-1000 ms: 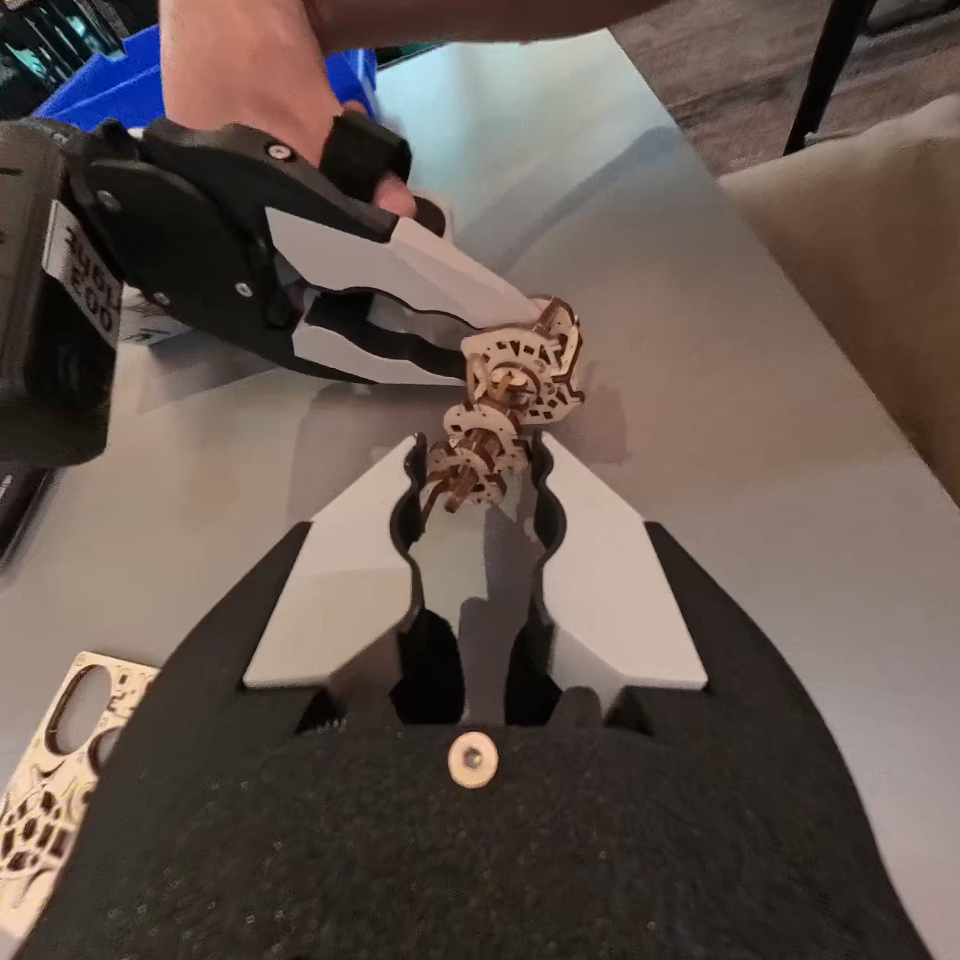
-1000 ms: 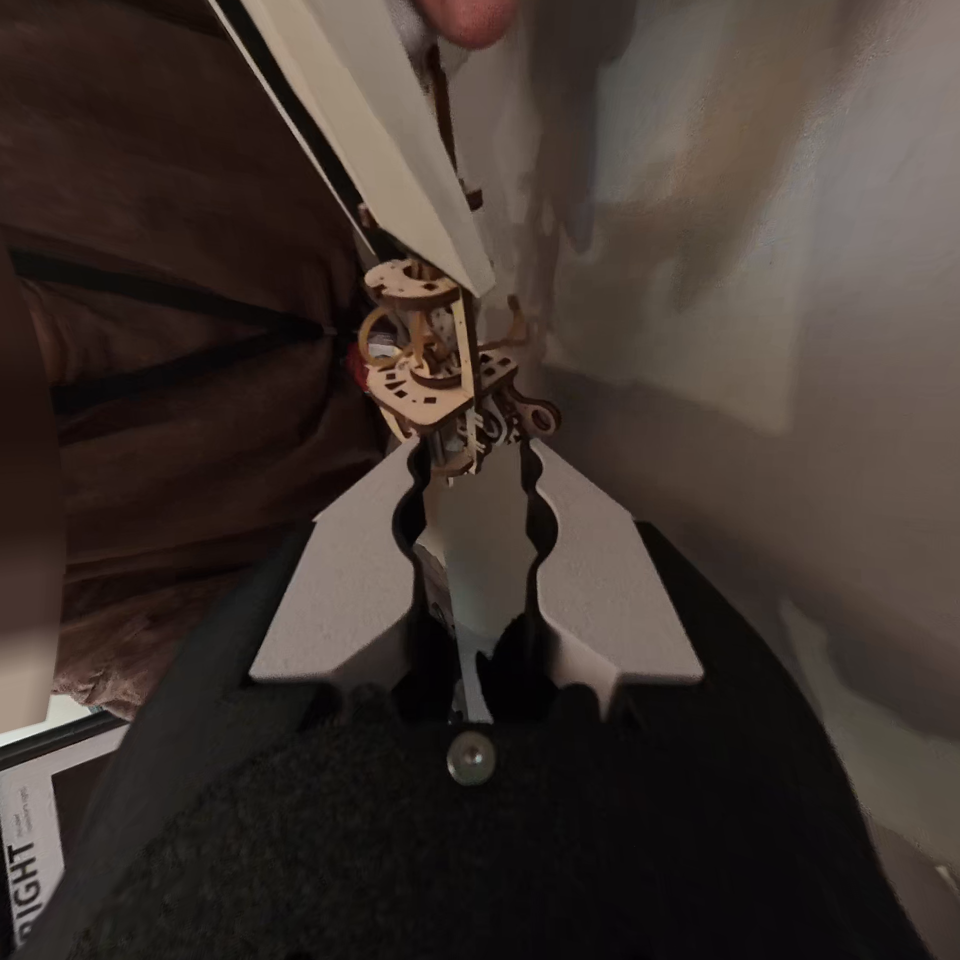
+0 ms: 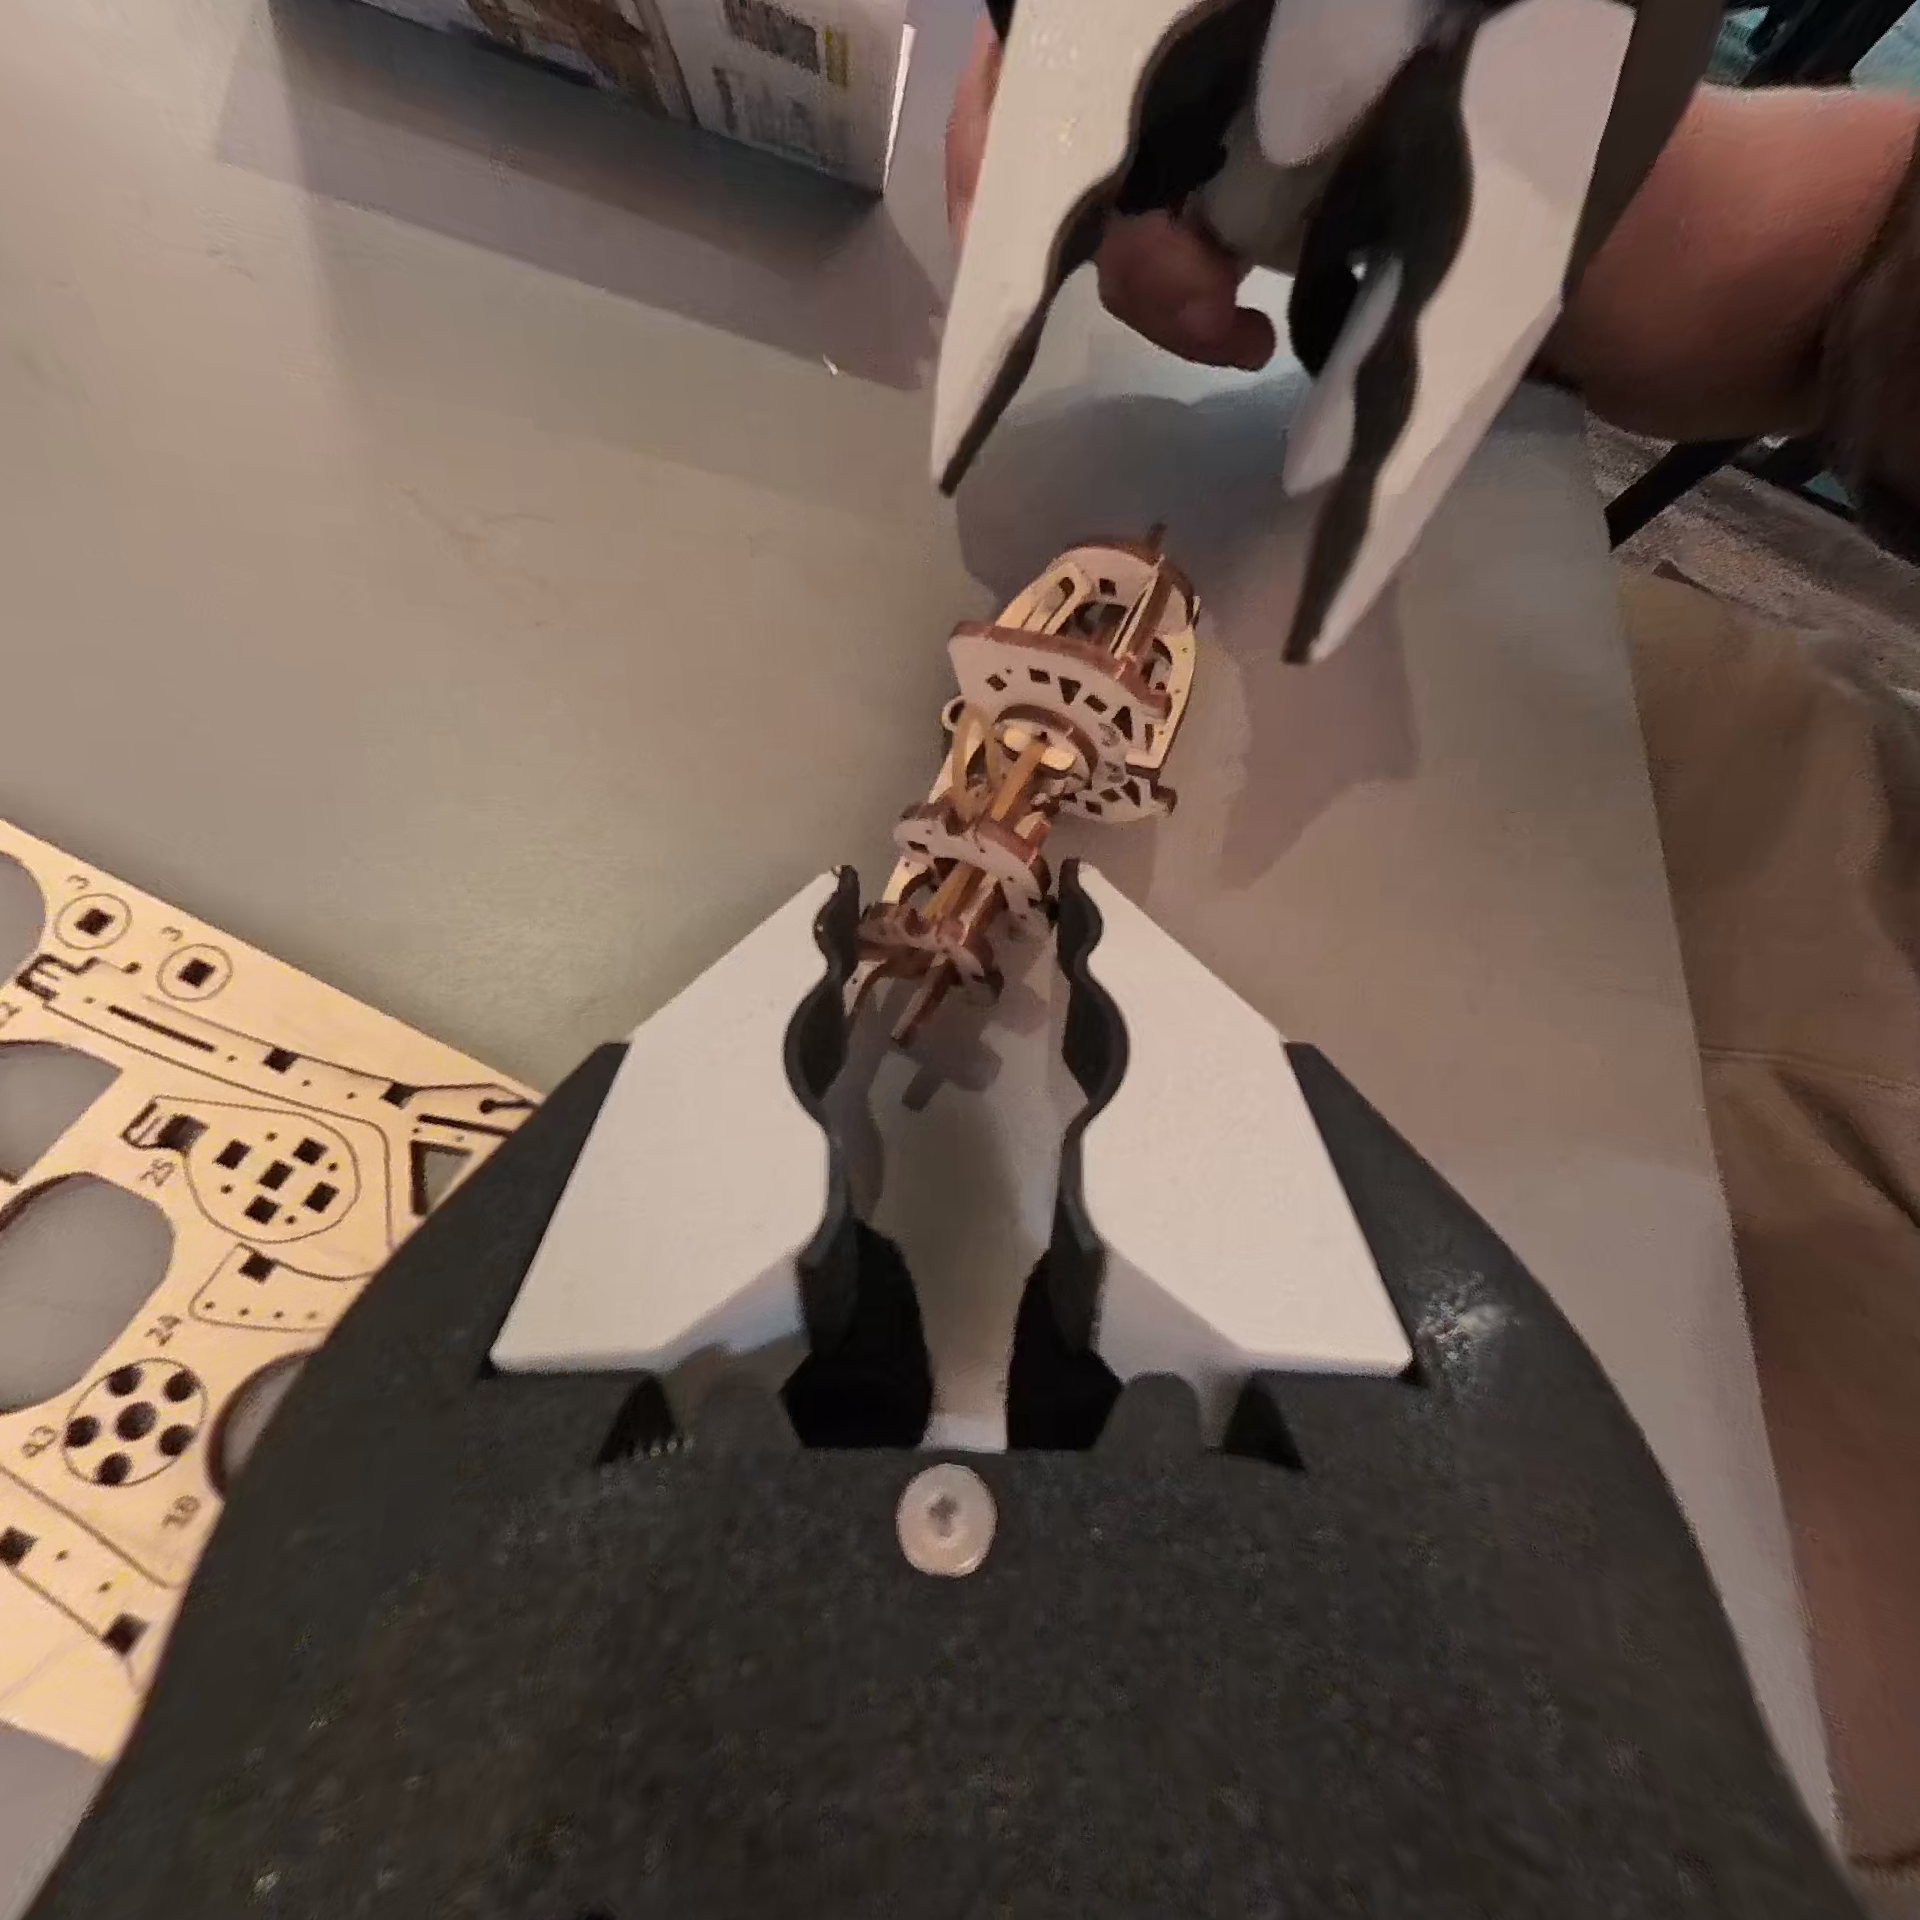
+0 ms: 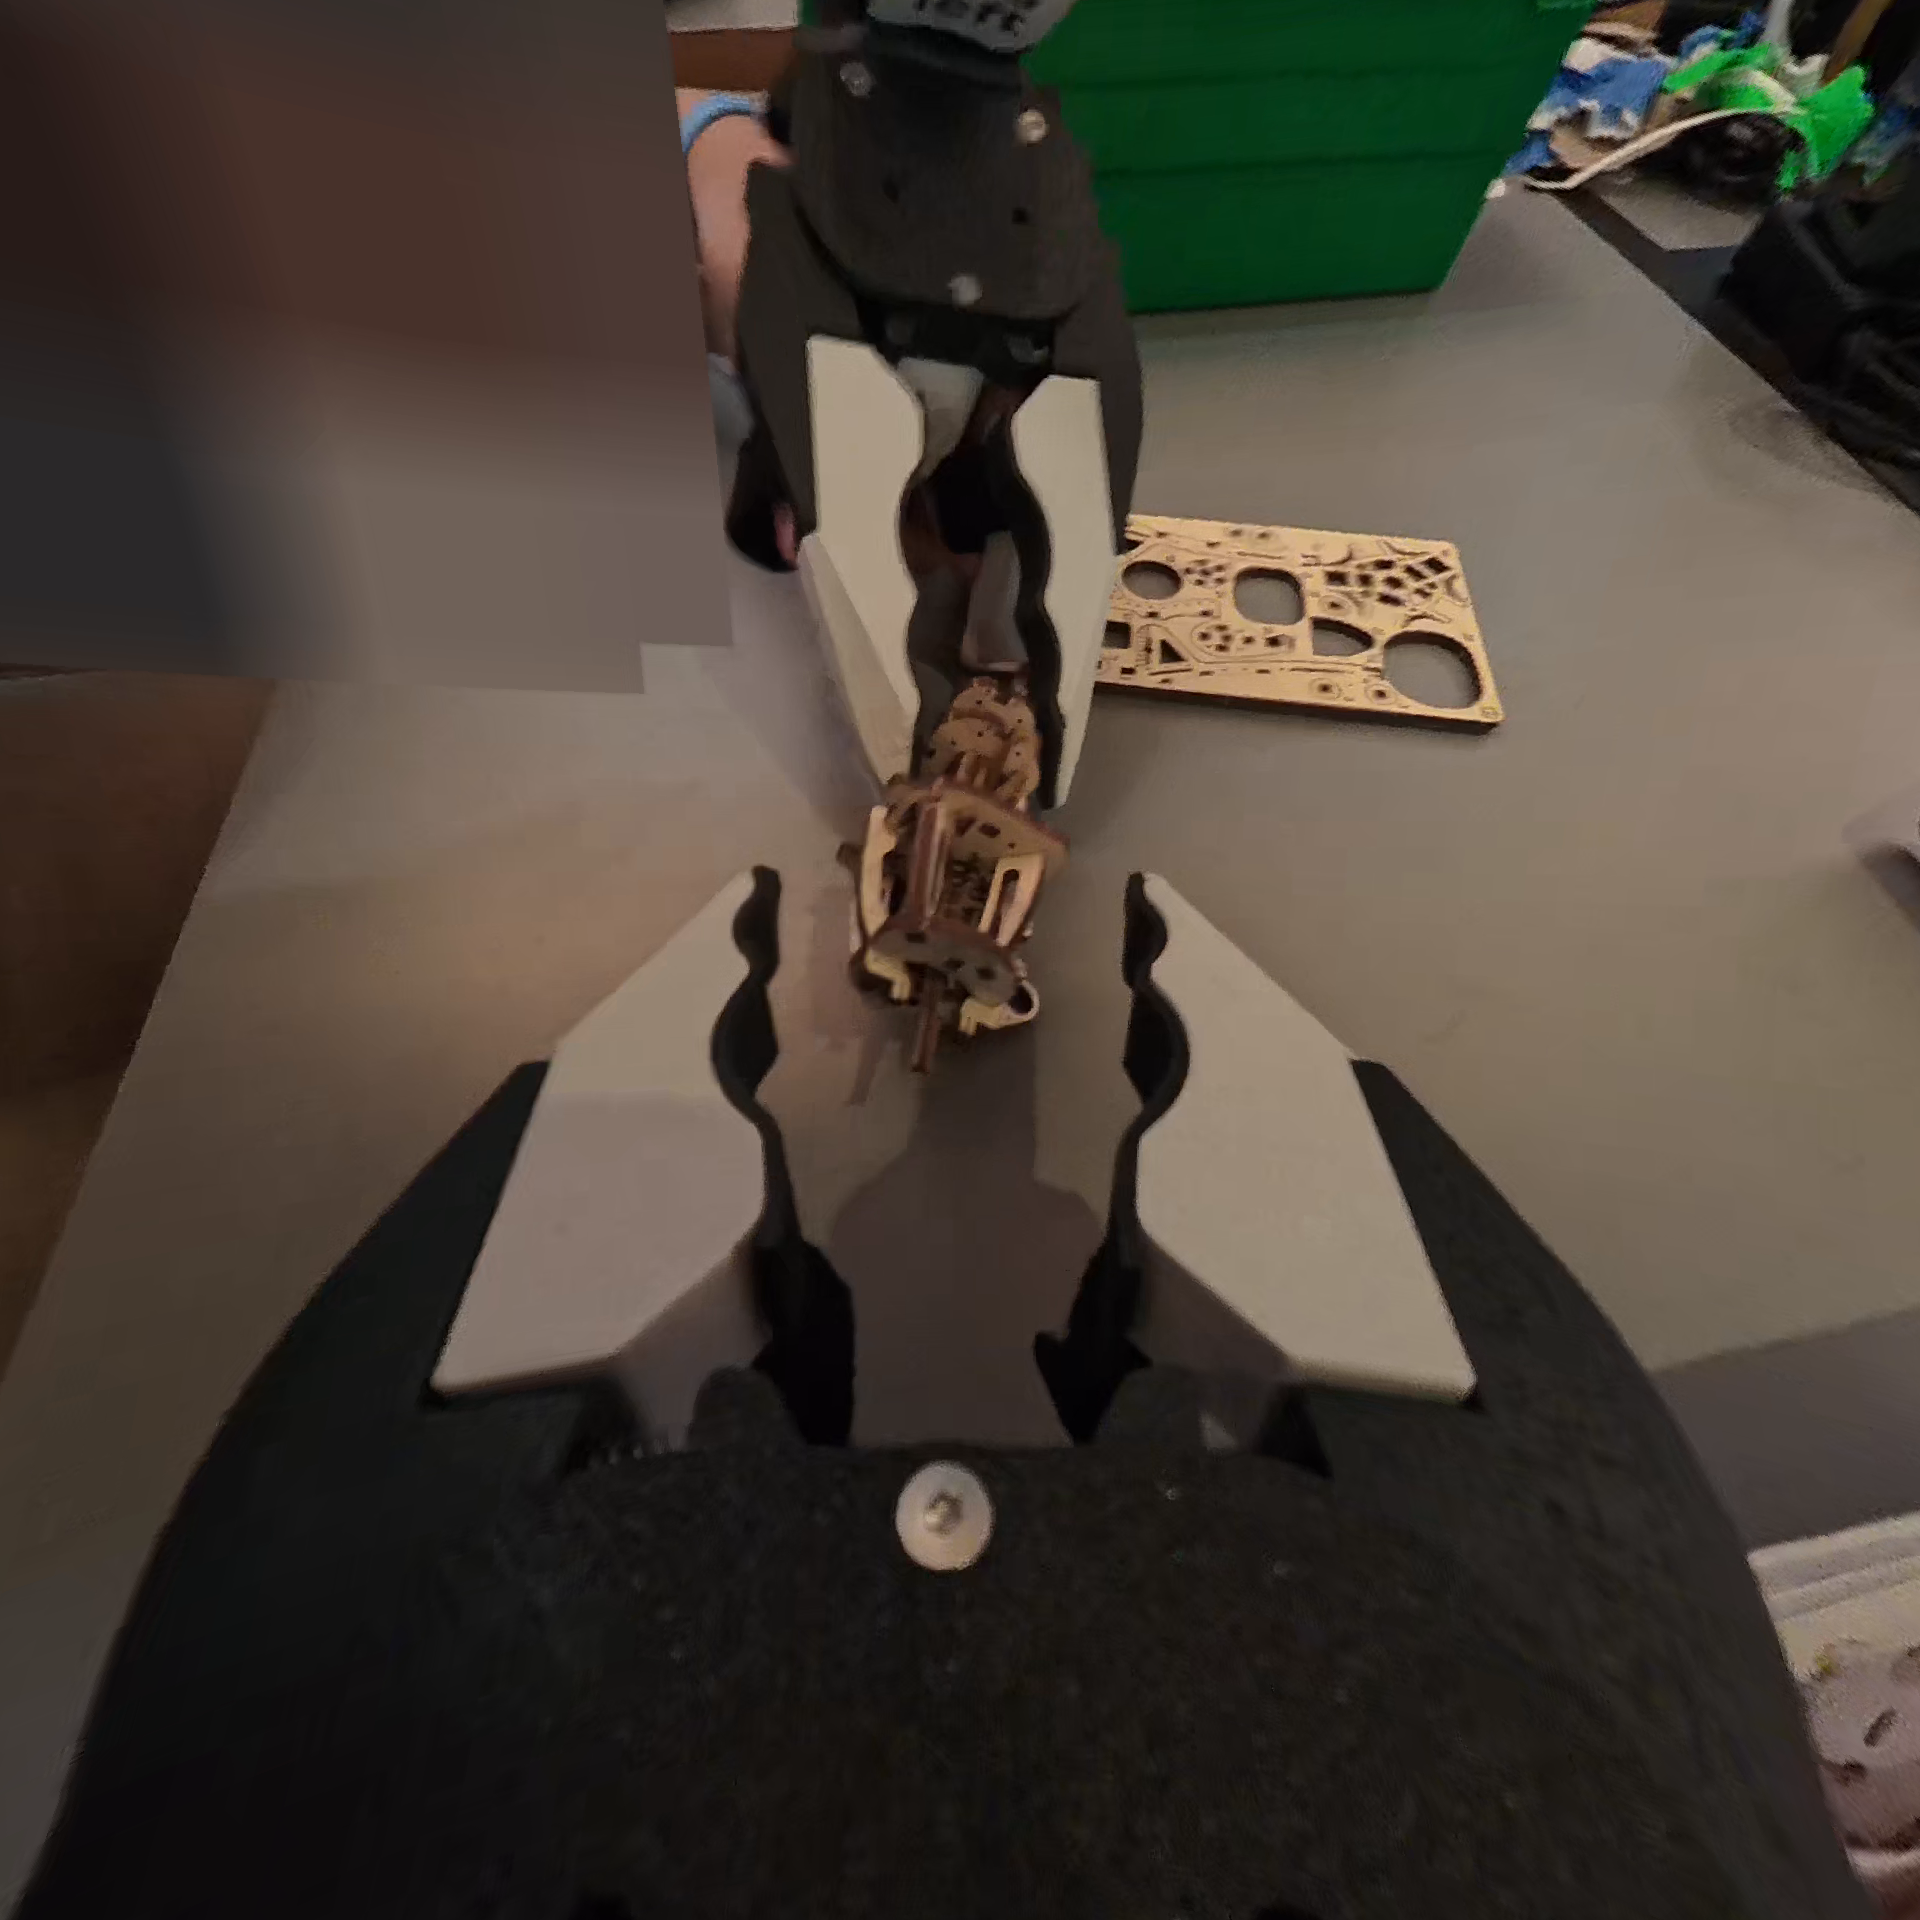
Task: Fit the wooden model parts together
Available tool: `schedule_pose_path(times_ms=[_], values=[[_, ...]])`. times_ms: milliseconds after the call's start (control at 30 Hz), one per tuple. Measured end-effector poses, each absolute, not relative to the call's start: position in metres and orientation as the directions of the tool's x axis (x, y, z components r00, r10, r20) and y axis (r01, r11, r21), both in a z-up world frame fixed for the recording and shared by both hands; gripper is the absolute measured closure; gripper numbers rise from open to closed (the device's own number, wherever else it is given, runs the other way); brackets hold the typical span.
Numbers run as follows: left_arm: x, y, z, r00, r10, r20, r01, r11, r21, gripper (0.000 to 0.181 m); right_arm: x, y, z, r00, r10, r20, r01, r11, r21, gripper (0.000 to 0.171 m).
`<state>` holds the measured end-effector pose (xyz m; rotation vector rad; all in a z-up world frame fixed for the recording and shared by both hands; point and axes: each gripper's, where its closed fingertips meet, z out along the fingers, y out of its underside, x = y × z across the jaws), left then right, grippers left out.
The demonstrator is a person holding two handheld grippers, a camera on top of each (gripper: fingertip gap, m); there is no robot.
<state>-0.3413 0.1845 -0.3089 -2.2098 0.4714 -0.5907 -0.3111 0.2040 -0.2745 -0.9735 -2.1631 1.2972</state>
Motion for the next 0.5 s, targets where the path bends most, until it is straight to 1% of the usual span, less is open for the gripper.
schedule_pose_path(times_ms=[67,200,267,333,400,500], values=[[-0.342,0.185,-0.309,0.819,-0.491,0.297,-0.107,-0.640,-0.761,0.146,-0.313,0.203,-0.283,-0.652,0.754,0.078,0.332,0.377,-0.865,0.099],[-0.340,0.184,-0.305,0.782,-0.461,0.419,-0.009,-0.681,-0.732,0.146,-0.325,0.204,-0.284,-0.561,0.781,0.275,0.241,0.472,-0.848,0.100],[-0.335,0.184,-0.301,0.739,-0.449,0.502,0.059,-0.700,-0.712,0.146,-0.328,0.204,-0.288,-0.544,0.765,0.345,0.231,0.531,-0.815,0.103],[-0.333,0.184,-0.299,0.713,-0.435,0.550,0.101,-0.712,-0.695,0.146,-0.327,0.200,-0.294,-0.557,0.747,0.363,0.240,0.563,-0.791,0.106],[-0.333,0.184,-0.298,0.717,-0.438,0.542,0.099,-0.706,-0.701,0.146,-0.327,0.198,-0.296,-0.561,0.734,0.383,0.226,0.581,-0.782,0.121],[-0.333,0.184,-0.297,0.737,-0.448,0.507,0.079,-0.687,-0.722,0.145,-0.327,0.199,-0.296,-0.560,0.737,0.379,0.226,0.575,-0.786,0.123]])
